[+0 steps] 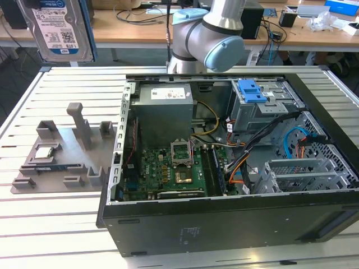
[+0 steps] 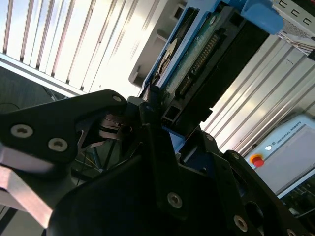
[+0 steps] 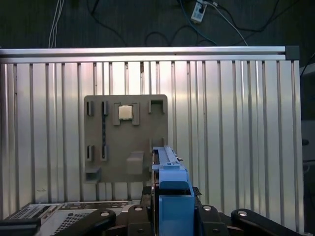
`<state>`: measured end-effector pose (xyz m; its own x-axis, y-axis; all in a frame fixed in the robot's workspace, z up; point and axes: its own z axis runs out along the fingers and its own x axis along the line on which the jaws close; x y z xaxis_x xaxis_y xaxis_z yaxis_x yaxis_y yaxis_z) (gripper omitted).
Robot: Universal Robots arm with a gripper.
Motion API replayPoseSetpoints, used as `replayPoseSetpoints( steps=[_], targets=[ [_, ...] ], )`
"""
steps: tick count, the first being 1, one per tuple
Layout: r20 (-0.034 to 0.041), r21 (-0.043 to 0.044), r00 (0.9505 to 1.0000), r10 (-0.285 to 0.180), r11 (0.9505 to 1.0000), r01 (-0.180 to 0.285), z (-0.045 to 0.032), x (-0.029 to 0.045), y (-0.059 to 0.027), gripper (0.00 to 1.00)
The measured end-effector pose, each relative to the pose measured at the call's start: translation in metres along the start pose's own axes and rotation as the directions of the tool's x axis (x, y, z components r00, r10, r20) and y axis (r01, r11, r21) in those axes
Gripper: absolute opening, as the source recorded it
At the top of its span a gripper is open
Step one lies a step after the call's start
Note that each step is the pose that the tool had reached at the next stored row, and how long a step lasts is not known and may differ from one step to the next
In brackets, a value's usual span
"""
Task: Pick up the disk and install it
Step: 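Pick up the disk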
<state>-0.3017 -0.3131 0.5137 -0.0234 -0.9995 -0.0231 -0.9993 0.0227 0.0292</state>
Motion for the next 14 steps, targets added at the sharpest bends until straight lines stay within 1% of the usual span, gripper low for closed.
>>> replayPoseSetpoints(
  steps=[3,7,9,10,12,14],
  targets=[
    [0.0001,-0.0001,1.0000,0.000,1.0000,0.000,-0.0002,-0.0004,-0.0103,0.37],
    [0.0000,-0.0006,1.0000,0.000,1.0000,0.000,-0.0008,-0.0011,-0.0318,0.37],
    [0.0001,-0.0007,1.0000,0.000,1.0000,0.000,-0.0010,-0.0012,-0.0376,0.37],
    [0.0000,-0.0008,1.0000,0.000,1.0000,0.000,-0.0012,-0.0014,-0.0428,0.37],
    [0.0000,-0.0009,1.0000,0.000,1.0000,0.000,-0.0014,-0.0016,-0.0484,0.37],
    [0.0001,-0.0009,1.0000,0.000,1.0000,0.000,-0.0016,-0.0019,-0.0572,0.37]
  ],
)
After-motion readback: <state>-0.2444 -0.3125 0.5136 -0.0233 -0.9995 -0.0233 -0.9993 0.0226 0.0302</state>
